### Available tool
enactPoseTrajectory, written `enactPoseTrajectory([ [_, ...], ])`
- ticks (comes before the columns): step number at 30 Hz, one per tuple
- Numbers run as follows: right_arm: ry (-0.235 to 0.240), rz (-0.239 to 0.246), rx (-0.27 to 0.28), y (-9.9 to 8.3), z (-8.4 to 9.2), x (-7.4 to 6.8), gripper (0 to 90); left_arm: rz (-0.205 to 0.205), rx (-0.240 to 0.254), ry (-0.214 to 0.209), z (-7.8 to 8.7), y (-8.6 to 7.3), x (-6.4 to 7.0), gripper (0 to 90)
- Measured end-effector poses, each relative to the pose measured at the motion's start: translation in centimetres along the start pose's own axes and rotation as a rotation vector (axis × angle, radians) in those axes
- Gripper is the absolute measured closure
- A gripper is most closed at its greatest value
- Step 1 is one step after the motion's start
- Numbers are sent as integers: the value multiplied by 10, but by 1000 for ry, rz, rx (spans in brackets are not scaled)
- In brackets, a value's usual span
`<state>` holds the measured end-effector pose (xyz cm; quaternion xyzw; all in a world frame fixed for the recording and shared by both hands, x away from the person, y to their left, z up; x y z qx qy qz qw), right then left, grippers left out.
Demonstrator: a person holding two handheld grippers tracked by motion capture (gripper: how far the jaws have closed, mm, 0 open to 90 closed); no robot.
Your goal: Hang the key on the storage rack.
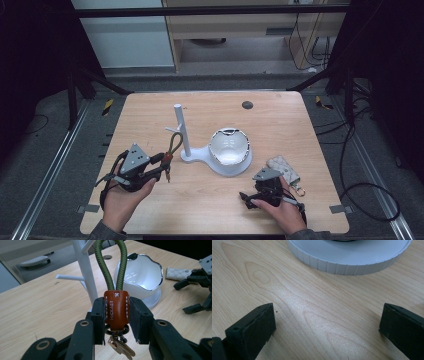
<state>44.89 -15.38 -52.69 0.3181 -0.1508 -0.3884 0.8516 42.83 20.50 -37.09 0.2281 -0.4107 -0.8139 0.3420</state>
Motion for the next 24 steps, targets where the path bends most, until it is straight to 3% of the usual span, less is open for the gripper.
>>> enactPoseTrajectory([
  [14, 1, 0, 0, 0, 0, 0, 3, 9, 38, 11, -2, 12, 0, 662],
  [20, 1, 1, 0, 0, 0, 0, 3, 11, 19, 31, -14, 13, -7, 662],
  [24, 2, 3, 0, 0, 0, 0, 3, 46, -8, 27, -31, 10, -16, 662],
])
Point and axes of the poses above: each handheld gripper's, and its own axes: z roughly backward along the jaws, y roughly out of its top, x roughly to its right, the point moved 2 cm from there along -z, roughly forward along the jaws, and after that the axes turned 5 degrees about -x, right-handed, at the moved point
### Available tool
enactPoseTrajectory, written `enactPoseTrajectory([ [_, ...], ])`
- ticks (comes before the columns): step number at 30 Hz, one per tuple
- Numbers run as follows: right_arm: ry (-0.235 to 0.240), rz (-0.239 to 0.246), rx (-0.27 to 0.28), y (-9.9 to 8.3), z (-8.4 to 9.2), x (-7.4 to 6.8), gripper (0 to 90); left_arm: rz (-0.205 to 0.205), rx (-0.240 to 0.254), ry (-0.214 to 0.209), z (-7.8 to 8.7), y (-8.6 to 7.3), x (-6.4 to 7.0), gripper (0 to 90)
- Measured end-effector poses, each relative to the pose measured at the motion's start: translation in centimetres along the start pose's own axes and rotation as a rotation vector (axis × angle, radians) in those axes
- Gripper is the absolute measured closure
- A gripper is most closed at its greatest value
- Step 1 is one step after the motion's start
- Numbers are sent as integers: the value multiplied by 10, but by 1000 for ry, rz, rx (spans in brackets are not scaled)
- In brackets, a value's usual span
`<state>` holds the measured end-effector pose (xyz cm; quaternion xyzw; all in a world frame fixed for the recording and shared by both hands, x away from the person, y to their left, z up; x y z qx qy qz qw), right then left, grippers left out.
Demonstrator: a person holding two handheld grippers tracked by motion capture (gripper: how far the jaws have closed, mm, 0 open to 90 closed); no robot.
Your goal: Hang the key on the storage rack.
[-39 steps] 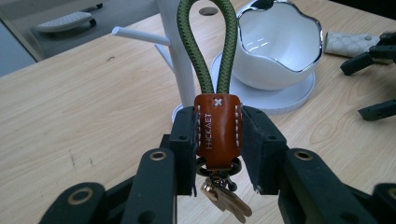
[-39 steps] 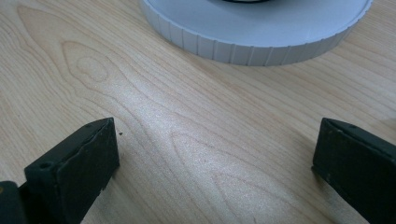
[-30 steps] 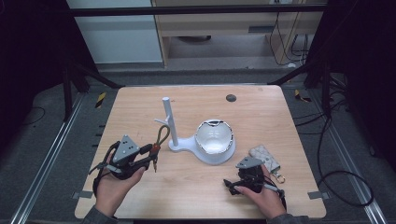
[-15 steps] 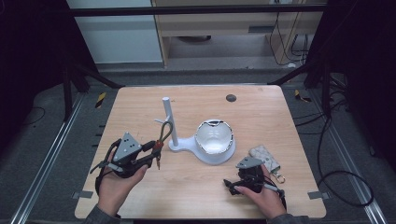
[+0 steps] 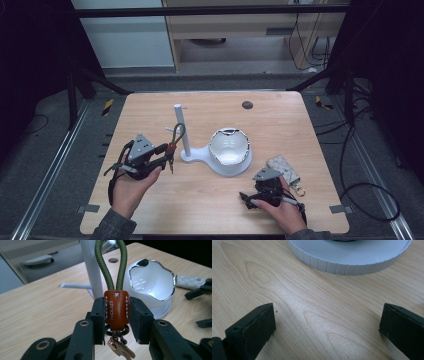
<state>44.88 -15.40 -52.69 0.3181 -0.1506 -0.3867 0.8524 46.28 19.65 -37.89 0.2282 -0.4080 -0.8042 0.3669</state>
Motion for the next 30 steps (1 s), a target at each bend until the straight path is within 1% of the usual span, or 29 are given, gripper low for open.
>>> enactPoseTrajectory([
  [6, 1, 1, 0, 0, 0, 0, 3, 24, -24, 7, -18, -3, -6, 661],
  [7, 1, 1, 0, 0, 0, 0, 3, 24, -24, 7, -18, -3, -6, 661],
  [10, 3, -1, -1, 0, 0, 0, 3, 27, -39, 13, -27, -4, -8, 661],
  [13, 4, -2, -1, 0, 0, 0, 3, 33, -42, 14, -34, -4, -9, 661],
  [14, 3, -1, -1, 0, 0, 0, 3, 33, -42, 14, -34, -4, -9, 661],
  [15, 3, -1, -1, 0, 0, 0, 3, 29, -47, 14, -38, -4, -9, 661],
  [16, 4, -2, -1, 0, 0, 0, 3, 29, -47, 14, -38, -4, -9, 661],
  [17, 4, -2, -1, 0, 0, 0, 3, 30, -50, 11, -42, -4, -8, 661],
  [30, 4, -3, -1, 0, 0, -1, 3, 50, -41, 15, -53, -3, -10, 659],
])
Point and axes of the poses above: each handheld gripper's, and its own axes: z roughly backward along the jaws, y roughly out of its top, x roughly to its right, the point moved 2 cm from there along -z, roughly forward along the jaws, and after that the axes turned 5 degrees about -x, right-handed, at the moved point
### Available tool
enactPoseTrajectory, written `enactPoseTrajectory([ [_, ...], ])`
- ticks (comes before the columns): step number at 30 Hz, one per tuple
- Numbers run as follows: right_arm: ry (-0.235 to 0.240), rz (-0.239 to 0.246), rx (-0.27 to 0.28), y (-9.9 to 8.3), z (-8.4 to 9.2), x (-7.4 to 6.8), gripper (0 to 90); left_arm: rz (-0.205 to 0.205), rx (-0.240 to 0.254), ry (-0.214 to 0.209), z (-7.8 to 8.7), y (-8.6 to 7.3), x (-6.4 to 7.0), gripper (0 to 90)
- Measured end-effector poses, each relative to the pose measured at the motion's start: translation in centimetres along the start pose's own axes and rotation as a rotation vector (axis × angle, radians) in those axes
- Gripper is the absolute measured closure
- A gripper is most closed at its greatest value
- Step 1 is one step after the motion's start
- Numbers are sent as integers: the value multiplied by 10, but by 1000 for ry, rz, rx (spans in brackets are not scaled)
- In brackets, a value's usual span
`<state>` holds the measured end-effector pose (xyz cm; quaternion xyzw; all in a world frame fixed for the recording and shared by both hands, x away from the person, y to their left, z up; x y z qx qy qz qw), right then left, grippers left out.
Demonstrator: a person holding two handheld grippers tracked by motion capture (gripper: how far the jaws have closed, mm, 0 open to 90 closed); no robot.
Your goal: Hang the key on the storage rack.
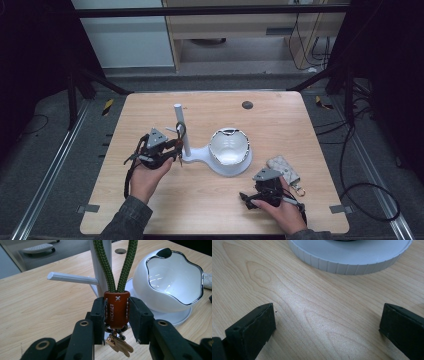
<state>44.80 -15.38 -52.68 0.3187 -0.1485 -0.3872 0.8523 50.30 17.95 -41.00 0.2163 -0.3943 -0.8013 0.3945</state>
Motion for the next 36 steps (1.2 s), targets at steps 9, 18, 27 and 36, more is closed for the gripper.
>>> enactPoseTrajectory([
  [9, 0, 0, 0, 0, 0, 0, 3, 13, 12, -2, -7, 0, 0, 657],
  [18, 0, -1, 0, 0, 0, 0, 3, 16, 7, 0, -9, 1, -1, 655],
  [27, 1, 0, -2, 0, 0, 0, 2, 18, -6, 0, -5, -3, 1, 528],
  [36, 0, -1, -1, 0, 0, 0, 2, 21, -48, 20, 3, -27, -8, 296],
])
Point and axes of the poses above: each handheld gripper's, and its own axes: z roughly backward along the jaws, y roughly out of its top, x roughly to its right, the point moved 2 cm from there along -z, roughly forward along the jaws, and after that the axes turned 5 degrees about -x, right-handed, at the moved point
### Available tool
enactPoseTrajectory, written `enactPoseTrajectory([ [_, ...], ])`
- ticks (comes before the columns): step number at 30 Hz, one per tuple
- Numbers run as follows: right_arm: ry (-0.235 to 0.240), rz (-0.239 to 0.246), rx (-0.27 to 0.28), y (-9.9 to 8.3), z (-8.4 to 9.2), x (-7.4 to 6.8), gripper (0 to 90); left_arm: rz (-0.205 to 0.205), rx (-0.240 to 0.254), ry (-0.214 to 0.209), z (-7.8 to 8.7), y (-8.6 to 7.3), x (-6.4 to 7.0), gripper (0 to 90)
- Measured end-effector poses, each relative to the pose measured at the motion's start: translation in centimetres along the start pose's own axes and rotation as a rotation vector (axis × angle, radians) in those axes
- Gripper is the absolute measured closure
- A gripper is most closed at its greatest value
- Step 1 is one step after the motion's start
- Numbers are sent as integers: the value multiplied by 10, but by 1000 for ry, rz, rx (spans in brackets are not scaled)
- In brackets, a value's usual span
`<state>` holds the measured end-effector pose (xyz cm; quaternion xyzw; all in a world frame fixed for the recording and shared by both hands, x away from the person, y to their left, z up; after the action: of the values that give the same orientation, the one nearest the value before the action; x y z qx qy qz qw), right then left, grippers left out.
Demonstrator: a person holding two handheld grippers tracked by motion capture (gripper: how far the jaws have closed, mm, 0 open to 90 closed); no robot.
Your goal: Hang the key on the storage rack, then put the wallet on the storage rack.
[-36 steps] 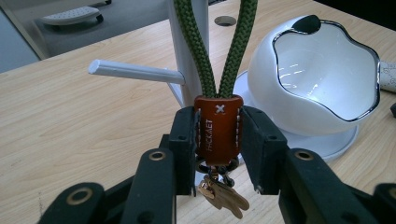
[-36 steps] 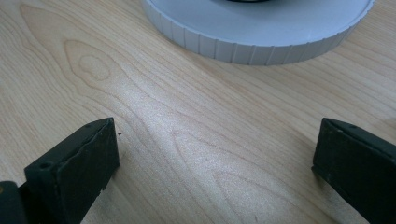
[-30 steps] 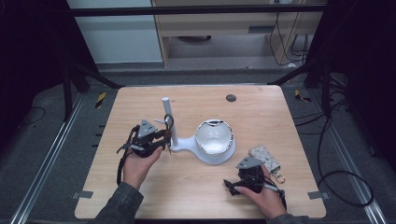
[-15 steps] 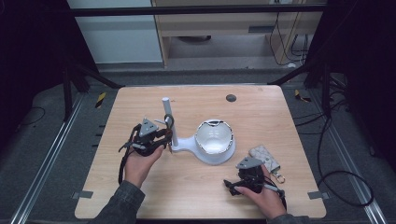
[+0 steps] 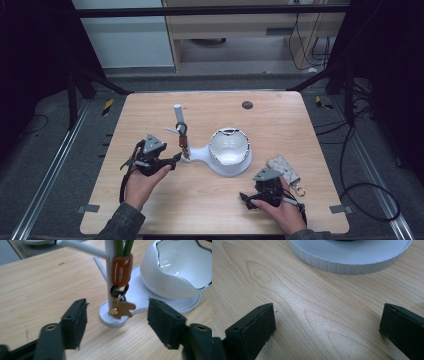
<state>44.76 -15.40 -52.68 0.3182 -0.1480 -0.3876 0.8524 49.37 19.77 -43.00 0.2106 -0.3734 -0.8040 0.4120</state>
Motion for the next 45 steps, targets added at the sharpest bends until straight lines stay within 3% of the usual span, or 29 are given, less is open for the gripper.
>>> enactPoseTrajectory([
  [5, 0, -5, 0, 0, 0, 0, 6, 17, -39, -9, -6, -17, -9, 180],
  [8, -2, -7, 9, 0, 2, 0, 58, 57, -31, -28, -12, -27, -17, 147],
  [10, 9, -4, 27, 4, 7, -1, 50, 55, -48, -31, -16, -34, -22, 116],
  [13, -14, 18, 63, 13, 20, -2, 59, 59, -62, -29, -20, -43, -29, 93],
  [16, -35, 32, 52, 23, 32, 0, 60, 57, -84, -26, -23, -48, -33, 84],
  [24, -91, 55, -35, 37, 66, 21, 63, 64, -145, 12, -31, -65, -43, 72],
  [29, -126, 67, -104, 37, 82, 37, 52, 70, -161, 11, -34, -70, -46, 67],
  [35, -112, 23, -191, 32, 85, 52, 72, 89, -175, 23, -35, -74, -50, 64],
  [45, -137, -13, -367, 30, 89, 68, 95, 102, -186, 29, -37, -78, -52, 64],
])
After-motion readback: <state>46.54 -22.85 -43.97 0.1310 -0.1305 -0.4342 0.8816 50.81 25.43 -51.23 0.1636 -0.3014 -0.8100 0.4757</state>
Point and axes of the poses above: each handheld gripper's, and its own axes: z roughly backward along the jaws, y roughly out of its top, x roughly to its right, the point moved 2 cm from there along -z, roughly forward along the jaws, and after that the axes turned 5 degrees about -x, right-handed, at the moved point
